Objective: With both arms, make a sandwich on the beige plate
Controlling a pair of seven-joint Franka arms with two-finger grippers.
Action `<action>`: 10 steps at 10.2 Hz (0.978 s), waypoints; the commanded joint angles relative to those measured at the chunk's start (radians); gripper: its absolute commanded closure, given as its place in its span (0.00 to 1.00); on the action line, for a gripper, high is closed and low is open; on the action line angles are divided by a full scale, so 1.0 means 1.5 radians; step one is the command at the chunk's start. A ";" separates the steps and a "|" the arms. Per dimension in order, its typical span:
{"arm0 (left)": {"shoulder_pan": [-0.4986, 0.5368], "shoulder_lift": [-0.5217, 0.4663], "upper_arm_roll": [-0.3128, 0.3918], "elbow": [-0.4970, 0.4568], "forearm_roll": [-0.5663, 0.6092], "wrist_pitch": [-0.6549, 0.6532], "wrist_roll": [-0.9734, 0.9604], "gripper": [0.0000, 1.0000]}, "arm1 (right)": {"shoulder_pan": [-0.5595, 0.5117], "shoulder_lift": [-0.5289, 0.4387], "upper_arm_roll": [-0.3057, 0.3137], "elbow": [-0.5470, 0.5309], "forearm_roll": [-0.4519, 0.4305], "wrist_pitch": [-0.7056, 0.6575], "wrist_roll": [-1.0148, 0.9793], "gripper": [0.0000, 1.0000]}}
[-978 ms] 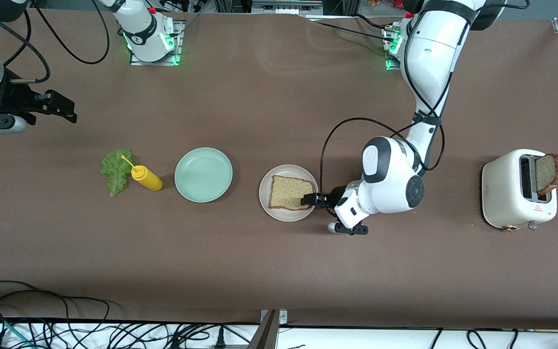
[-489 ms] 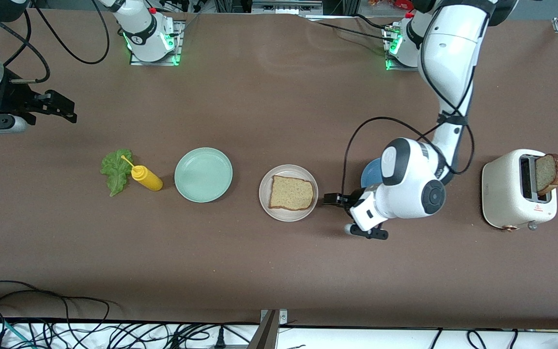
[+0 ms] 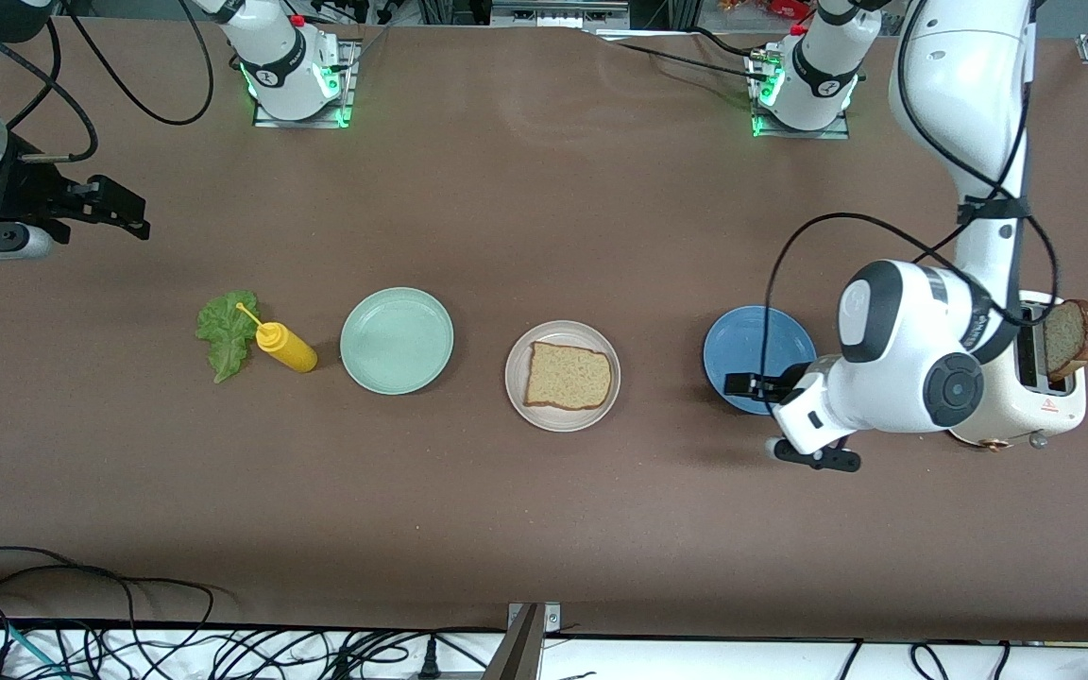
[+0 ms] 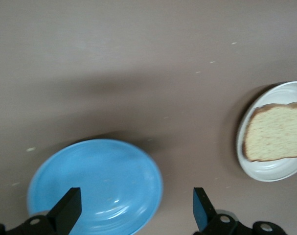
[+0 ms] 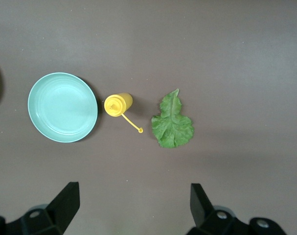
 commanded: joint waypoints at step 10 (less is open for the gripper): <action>0.075 -0.200 0.023 -0.015 0.149 -0.141 -0.009 0.00 | 0.000 0.004 -0.001 0.015 0.011 -0.012 -0.004 0.00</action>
